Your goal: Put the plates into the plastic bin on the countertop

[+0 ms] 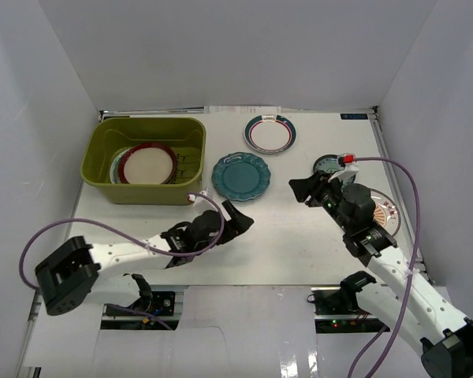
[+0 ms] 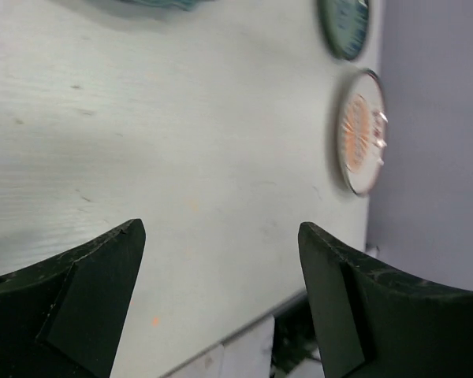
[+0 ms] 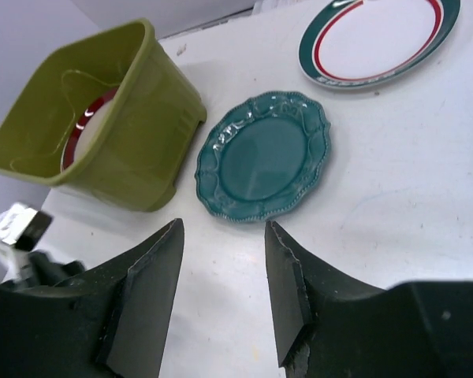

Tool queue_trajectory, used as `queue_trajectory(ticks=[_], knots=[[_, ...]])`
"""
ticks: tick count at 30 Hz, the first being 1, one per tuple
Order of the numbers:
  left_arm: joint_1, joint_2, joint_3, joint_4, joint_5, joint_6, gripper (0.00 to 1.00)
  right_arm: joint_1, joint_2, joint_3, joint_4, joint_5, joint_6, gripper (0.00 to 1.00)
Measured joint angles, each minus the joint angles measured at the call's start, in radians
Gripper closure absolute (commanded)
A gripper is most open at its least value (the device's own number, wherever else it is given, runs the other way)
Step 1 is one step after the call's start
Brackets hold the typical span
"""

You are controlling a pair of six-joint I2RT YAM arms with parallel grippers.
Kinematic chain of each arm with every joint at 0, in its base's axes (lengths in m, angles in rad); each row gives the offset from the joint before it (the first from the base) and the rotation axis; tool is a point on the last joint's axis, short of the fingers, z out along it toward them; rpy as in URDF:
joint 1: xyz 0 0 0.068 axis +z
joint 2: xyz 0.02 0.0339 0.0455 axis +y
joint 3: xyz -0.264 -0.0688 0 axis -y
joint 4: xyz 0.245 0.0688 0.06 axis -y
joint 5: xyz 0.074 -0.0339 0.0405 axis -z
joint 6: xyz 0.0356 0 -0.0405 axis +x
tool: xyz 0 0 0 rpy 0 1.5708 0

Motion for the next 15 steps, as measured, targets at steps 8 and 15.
queue_trajectory(ticks=[8, 15], knots=[[-0.016, 0.351, 0.058, 0.085, -0.307, -0.267, 0.12, -0.006, -0.148, -0.037, -0.123, -0.073, -0.02, 0.48], [0.013, 0.534, 0.178, 0.113, -0.399, -0.415, 0.21, -0.007, -0.223, -0.072, -0.188, -0.13, -0.022, 0.49]])
